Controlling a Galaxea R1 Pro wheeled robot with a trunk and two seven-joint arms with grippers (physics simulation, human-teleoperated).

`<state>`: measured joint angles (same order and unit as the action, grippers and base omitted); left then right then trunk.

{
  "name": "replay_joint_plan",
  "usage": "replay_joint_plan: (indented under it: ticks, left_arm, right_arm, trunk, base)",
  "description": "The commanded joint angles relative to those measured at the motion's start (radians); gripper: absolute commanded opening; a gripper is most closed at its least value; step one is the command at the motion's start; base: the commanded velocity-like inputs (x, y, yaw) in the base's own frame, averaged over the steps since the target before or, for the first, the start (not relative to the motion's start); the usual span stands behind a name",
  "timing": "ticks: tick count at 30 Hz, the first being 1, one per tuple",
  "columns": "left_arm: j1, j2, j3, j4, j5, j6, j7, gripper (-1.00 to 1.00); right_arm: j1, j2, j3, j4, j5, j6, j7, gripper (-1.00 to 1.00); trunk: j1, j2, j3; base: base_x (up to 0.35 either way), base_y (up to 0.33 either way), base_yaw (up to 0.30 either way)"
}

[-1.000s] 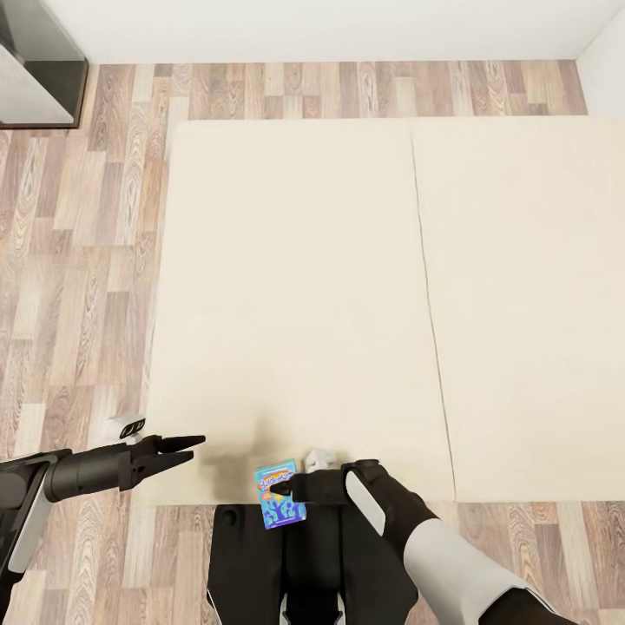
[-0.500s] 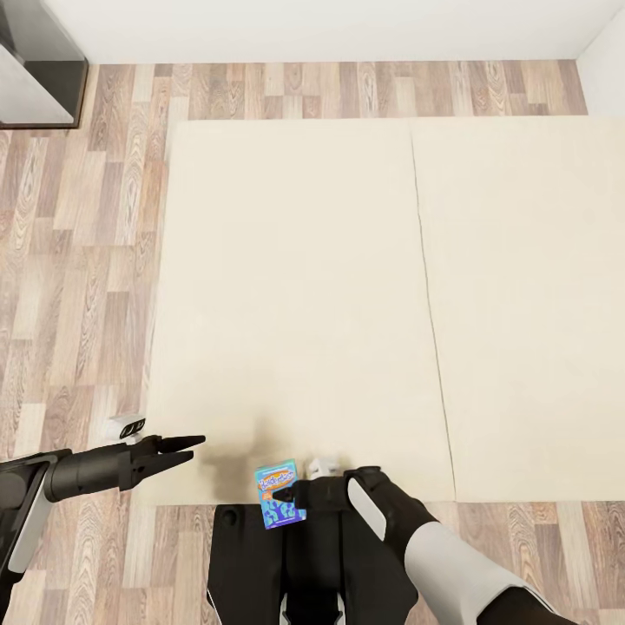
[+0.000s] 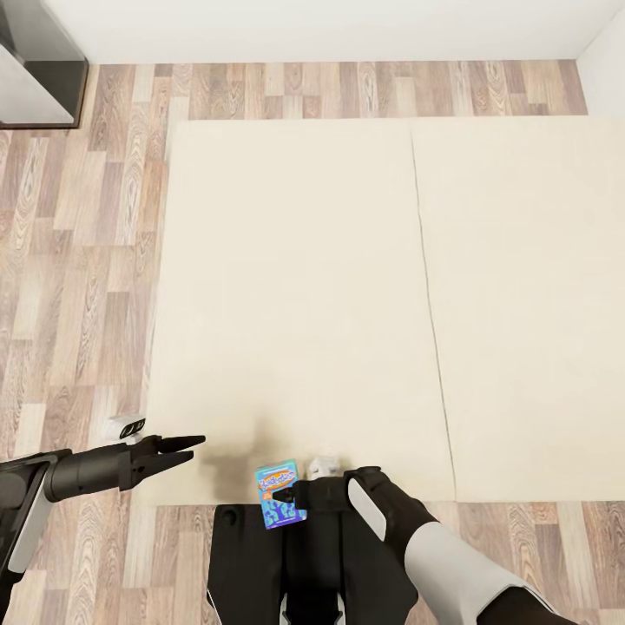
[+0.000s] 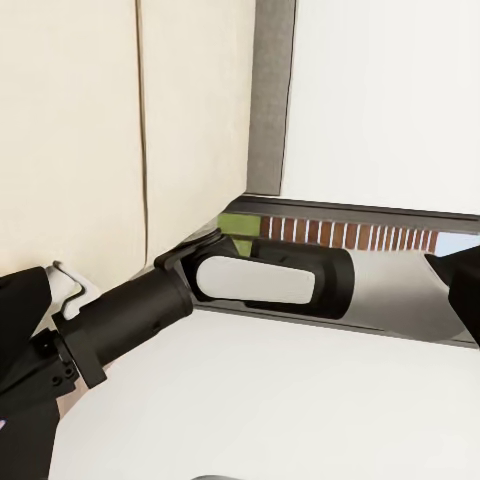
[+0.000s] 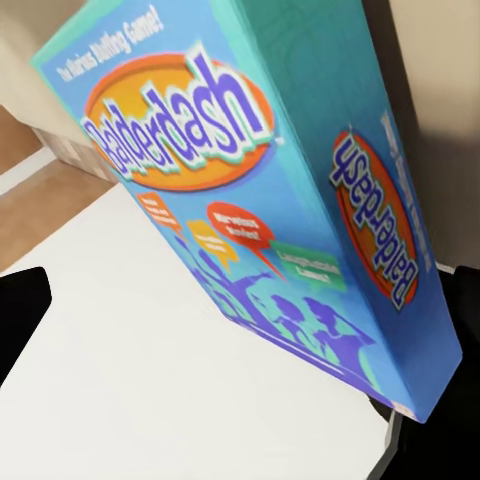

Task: Put all the toys in the child's room - the three board games (two on the bed and one on the table), the two jigsaw puzzles on the table, and the tennis ball on the table - inside the toy box on the table in the child's room.

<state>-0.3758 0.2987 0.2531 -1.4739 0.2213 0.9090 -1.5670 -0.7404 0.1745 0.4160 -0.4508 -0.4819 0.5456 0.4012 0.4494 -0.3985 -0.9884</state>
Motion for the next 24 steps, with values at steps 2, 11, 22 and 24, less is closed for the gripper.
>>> replay_joint_plan:
  ticks: [2,11,22,24]
  left_arm:
    - [0.0,0.0,0.0,0.0,0.0,0.011,-0.004,1.0]
    - [0.0,0.0,0.0,0.0,0.0,0.01,-0.004,1.0]
    - [0.0,0.0,0.0,0.0,0.0,0.01,-0.004,1.0]
    - [0.0,0.0,0.0,0.0,0.0,0.01,-0.004,1.0]
  right_arm:
    - [0.0,0.0,0.002,0.0,-0.002,0.004,0.001,1.0]
    - [0.0,0.0,0.002,0.0,-0.003,0.004,0.002,1.0]
    - [0.0,0.0,0.003,-0.003,-0.001,0.003,0.001,1.0]
    - [0.0,0.0,0.003,-0.003,0.0,0.003,0.001,1.0]
  trunk:
    - [0.001,-0.002,-0.001]
    - [0.001,-0.002,-0.001]
    - [0.001,-0.002,-0.001]
    - [0.001,-0.002,-0.001]
  base:
    - [0.0,0.063,0.0]
    - [0.0,0.14,0.0]
    - [0.0,0.081,0.0]
    - [0.0,0.003,0.0]
